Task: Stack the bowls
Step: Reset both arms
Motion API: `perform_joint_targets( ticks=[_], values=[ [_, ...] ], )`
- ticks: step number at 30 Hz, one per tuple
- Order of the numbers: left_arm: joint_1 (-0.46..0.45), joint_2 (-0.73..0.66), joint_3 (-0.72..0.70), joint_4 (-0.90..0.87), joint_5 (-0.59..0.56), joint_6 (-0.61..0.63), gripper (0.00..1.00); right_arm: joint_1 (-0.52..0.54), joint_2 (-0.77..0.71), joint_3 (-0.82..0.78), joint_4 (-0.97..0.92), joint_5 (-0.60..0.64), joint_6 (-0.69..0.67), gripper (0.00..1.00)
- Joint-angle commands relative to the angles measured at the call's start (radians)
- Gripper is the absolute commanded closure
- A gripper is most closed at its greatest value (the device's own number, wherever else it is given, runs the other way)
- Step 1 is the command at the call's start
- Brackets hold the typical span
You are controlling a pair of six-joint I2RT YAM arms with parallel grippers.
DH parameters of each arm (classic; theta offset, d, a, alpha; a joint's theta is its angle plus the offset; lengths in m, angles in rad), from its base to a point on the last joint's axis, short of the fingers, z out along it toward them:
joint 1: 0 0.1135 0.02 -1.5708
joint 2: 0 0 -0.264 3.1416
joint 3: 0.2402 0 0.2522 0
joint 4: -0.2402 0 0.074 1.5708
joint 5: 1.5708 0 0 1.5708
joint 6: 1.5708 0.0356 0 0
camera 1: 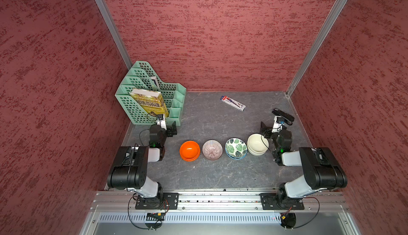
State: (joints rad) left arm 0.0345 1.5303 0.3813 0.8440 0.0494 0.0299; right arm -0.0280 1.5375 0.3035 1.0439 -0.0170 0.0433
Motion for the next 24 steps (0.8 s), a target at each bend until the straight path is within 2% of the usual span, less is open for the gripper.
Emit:
perform_joint_targets(
  ticks=[1,12,24],
  values=[
    [0.000,0.000,-0.001,0.039,0.017,-0.012,0.00,-0.004,0.008,0.004,0.015,-0.017,-0.012,0.01],
    [-0.003,0.002,-0.002,0.044,0.013,-0.012,0.00,-0.006,0.006,0.046,-0.066,-0.085,-0.038,0.02],
    [-0.003,0.001,-0.002,0.044,0.014,-0.013,0.00,-0.004,0.006,0.057,-0.084,-0.090,-0.038,0.02]
  ],
)
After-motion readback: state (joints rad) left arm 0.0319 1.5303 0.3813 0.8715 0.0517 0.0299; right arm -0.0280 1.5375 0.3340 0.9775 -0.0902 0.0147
